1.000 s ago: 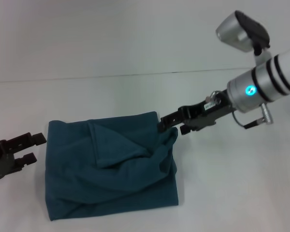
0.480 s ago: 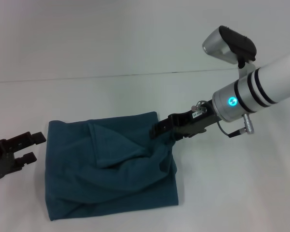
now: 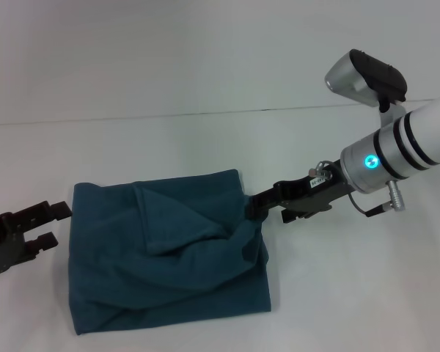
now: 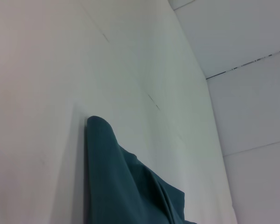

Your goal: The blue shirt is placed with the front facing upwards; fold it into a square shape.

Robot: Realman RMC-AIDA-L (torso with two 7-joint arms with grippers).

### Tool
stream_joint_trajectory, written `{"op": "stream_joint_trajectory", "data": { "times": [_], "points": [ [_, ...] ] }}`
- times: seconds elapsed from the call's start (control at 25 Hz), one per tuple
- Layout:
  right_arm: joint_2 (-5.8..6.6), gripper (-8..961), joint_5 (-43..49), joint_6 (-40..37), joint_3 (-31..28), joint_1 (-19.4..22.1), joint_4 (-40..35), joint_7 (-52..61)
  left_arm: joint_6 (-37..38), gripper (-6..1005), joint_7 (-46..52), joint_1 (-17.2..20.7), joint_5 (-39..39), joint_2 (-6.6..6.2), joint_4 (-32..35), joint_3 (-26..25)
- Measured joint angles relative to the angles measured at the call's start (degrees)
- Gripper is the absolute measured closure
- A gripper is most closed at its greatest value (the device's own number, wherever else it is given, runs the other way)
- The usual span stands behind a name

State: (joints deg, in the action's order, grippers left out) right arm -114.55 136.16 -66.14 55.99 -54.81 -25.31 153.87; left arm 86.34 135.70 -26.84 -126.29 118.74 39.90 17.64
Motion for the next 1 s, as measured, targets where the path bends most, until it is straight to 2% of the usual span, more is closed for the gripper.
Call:
{"op": "stream_joint_trajectory", "data": {
  "times": [0.32, 0.52, 0.68, 0.92, 1.0],
  "points": [
    [-0.98, 55, -1.37, 2.5, -0.22, -0.39, -0.09, -0.77, -0.96, 154, 0.01, -0.21, 0.0, 0.39, -0.16, 0.38],
    [-2.34, 55, -2.42, 3.96, -0.01, -1.17, -0.08, -1.48, -1.2, 154, 0.01, -0.23, 0.0, 0.48, -0.18, 0.39],
    [-2.9, 56, -2.59, 4.37, 0.0, -1.48, -0.04, -2.19, -1.27, 154, 0.0, -0.24, 0.0, 0.58, -0.18, 0.39],
    [-3.4, 139, -3.31, 5.93, -0.08, -1.17, 0.02, -2.49, -1.27, 154, -0.04, -0.24, 0.0, 0.62, -0.84, 0.44],
    [-3.39, 241, -3.31, 5.92, -0.05, -1.11, 0.02, -2.41, -1.27, 154, -0.25, -0.24, 0.0, 0.62, -0.93, 0.41]
  ]
}}
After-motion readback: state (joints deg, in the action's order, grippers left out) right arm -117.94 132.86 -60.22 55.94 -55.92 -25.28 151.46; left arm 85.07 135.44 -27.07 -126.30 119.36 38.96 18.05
